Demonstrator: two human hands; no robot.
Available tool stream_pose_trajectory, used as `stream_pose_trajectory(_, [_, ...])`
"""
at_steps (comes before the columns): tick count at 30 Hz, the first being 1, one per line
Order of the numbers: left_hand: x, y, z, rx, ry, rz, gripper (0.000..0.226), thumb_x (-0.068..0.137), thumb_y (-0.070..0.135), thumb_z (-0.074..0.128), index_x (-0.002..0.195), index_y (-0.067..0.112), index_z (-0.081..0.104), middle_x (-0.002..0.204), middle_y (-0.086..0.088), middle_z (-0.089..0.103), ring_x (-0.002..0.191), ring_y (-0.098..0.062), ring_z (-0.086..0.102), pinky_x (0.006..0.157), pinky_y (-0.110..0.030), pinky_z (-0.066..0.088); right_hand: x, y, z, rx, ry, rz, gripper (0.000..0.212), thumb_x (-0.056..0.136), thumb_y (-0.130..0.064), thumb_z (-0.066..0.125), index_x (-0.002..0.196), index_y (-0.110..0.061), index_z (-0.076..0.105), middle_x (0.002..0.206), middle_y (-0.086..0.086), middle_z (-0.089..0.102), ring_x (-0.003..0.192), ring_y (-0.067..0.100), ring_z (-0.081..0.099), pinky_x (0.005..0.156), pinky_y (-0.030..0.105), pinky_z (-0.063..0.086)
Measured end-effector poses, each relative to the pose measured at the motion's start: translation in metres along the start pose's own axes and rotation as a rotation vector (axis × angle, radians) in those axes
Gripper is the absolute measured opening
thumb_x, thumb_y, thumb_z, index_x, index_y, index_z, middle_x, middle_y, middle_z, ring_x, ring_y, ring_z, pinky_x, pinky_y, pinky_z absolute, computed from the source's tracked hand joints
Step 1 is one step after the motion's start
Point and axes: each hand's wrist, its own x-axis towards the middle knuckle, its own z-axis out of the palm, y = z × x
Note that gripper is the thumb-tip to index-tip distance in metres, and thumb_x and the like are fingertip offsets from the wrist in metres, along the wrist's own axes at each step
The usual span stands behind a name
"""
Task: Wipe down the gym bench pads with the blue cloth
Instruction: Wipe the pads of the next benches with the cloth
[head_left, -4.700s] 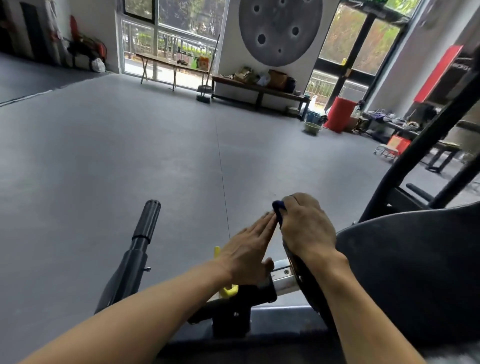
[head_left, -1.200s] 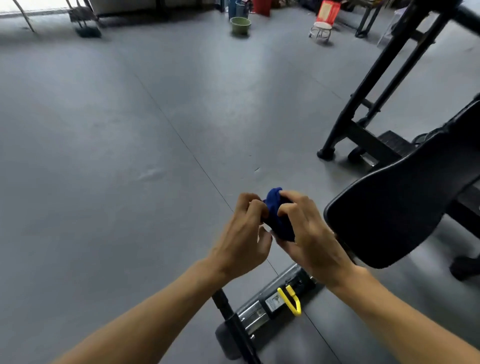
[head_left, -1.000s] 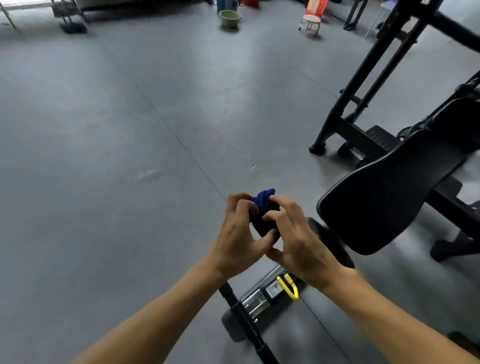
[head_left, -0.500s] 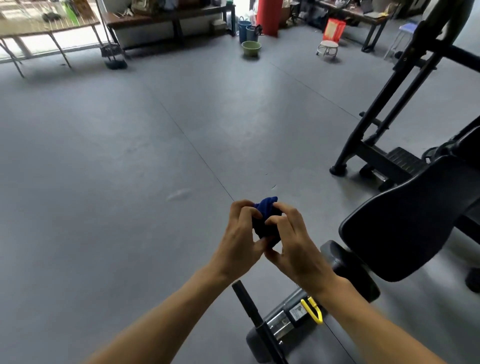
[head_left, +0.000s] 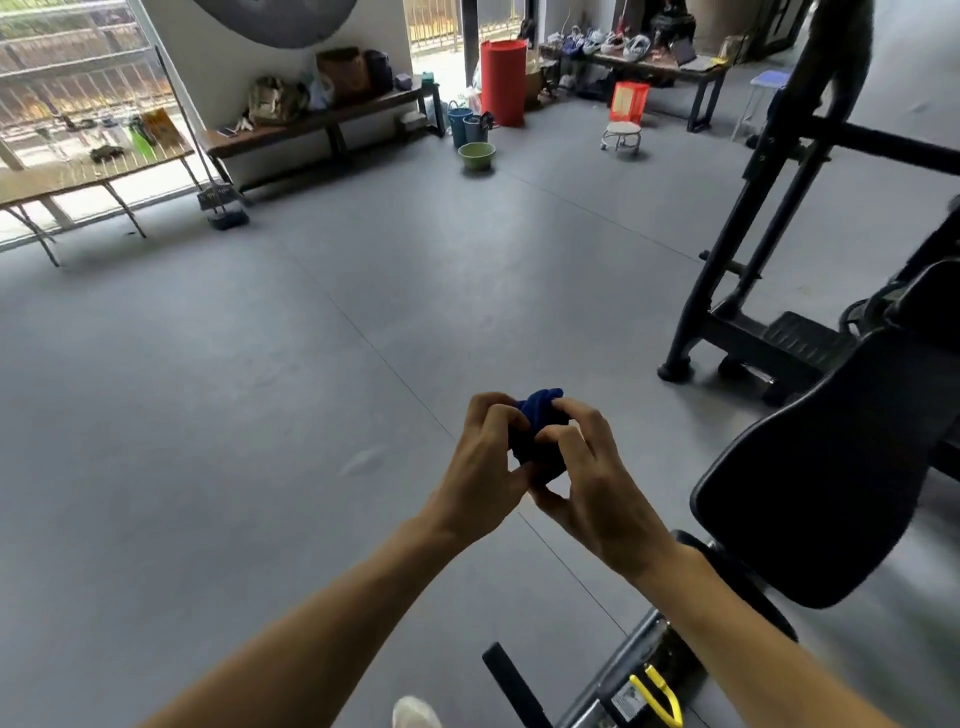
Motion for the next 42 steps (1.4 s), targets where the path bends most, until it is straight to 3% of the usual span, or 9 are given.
stream_pose_trajectory(9, [0.168, -0.071, 0.062, -0.011, -0.326, 0.146, 0.033, 0.085, 0.001, 0.079, 0.108, 0.004, 0.055, 0.133, -0.009, 0.043, 0.104, -0.014, 0.053, 0.089, -0.006, 0.046, 0.084, 0.12, 0.013, -0.007, 0.206, 0.236, 0.034, 0.095, -0.027, 0.056, 0.127, -0.019, 0.05, 0.144, 0.011, 0.039, 0.13, 0.022, 0.045, 0.105, 0.017, 0.041])
stream_pose_trajectory(14, [0.26, -0.091, 0.112, -0.092, -0.569, 0.191, 0.032, 0.089, 0.0, 0.074, 0.113, 0.002, 0.054, 0.137, -0.005, 0.038, 0.106, -0.011, 0.049, 0.091, -0.004, 0.043, 0.12, 0.18, 0.007, -0.063, 0.263, 0.463, 0.043, 0.094, -0.023, 0.061, 0.134, -0.021, 0.047, 0.147, 0.009, 0.039, 0.132, 0.022, 0.046, 0.105, 0.022, 0.046])
stream_pose_trajectory(19, [0.329, -0.085, 0.149, -0.209, -0.734, 0.309, 0.033, 0.092, 0.008, 0.072, 0.118, 0.008, 0.052, 0.138, 0.003, 0.035, 0.113, -0.008, 0.048, 0.1, -0.01, 0.043, 0.144, 0.217, -0.022, -0.165, 0.302, 0.67, 0.05, 0.09, -0.016, 0.072, 0.134, -0.021, 0.048, 0.149, 0.007, 0.038, 0.135, 0.02, 0.046, 0.106, 0.007, 0.032])
stream_pose_trajectory(23, [0.371, -0.076, 0.182, -0.28, -0.902, 0.394, 0.042, 0.089, -0.006, 0.061, 0.128, 0.008, 0.051, 0.144, 0.005, 0.03, 0.122, -0.005, 0.042, 0.105, -0.009, 0.038, 0.151, 0.24, -0.039, -0.238, 0.395, 0.789, 0.052, 0.087, -0.017, 0.075, 0.133, -0.016, 0.05, 0.149, 0.01, 0.037, 0.136, 0.017, 0.043, 0.107, 0.005, 0.031])
stream_pose_trajectory(25, [0.39, -0.075, 0.201, -0.286, -0.981, 0.449, 0.049, 0.087, -0.01, 0.054, 0.131, 0.008, 0.049, 0.148, 0.004, 0.028, 0.127, -0.008, 0.042, 0.109, -0.013, 0.039, 0.152, 0.251, -0.041, -0.282, 0.453, 0.832, 0.055, 0.085, -0.017, 0.077, 0.132, -0.016, 0.049, 0.149, 0.009, 0.037, 0.136, 0.015, 0.041, 0.107, 0.007, 0.033])
stream_pose_trajectory(29, [0.422, -0.072, 0.239, -0.314, -1.217, 0.568, 0.057, 0.084, -0.01, 0.046, 0.137, 0.012, 0.047, 0.151, 0.006, 0.024, 0.135, -0.011, 0.04, 0.113, -0.02, 0.04, 0.15, 0.269, -0.036, -0.375, 0.603, 0.961, 0.057, 0.084, -0.016, 0.081, 0.132, -0.012, 0.052, 0.148, 0.009, 0.039, 0.137, 0.02, 0.044, 0.108, 0.024, 0.044])
stream_pose_trajectory(33, [0.444, -0.063, 0.267, -0.338, -1.45, 0.786, 0.062, 0.079, -0.002, 0.047, 0.139, 0.012, 0.047, 0.154, 0.005, 0.022, 0.137, -0.015, 0.041, 0.113, -0.026, 0.042, 0.147, 0.272, -0.02, -0.484, 0.784, 1.145, 0.054, 0.082, -0.01, 0.082, 0.128, -0.008, 0.055, 0.144, 0.01, 0.045, 0.133, 0.023, 0.049, 0.1, 0.032, 0.053])
stream_pose_trajectory(39, [0.437, -0.055, 0.298, -0.324, -1.736, 0.998, 0.07, 0.08, -0.003, 0.049, 0.146, 0.019, 0.043, 0.159, 0.013, 0.023, 0.135, -0.009, 0.044, 0.111, -0.011, 0.034, 0.129, 0.264, 0.016, -0.624, 1.033, 1.367, 0.05, 0.079, -0.001, 0.081, 0.121, -0.01, 0.057, 0.132, 0.006, 0.054, 0.117, 0.022, 0.057, 0.092, 0.033, 0.055])
stream_pose_trajectory(42, [0.422, -0.054, 0.325, -0.214, -1.814, 1.139, 0.074, 0.083, -0.004, 0.047, 0.152, 0.022, 0.037, 0.162, 0.012, 0.023, 0.141, -0.009, 0.037, 0.104, 0.001, 0.023, 0.11, 0.26, 0.042, -0.624, 1.077, 1.55, 0.051, 0.078, 0.001, 0.08, 0.118, -0.018, 0.055, 0.128, 0.003, 0.055, 0.116, 0.02, 0.056, 0.097, 0.013, 0.044])
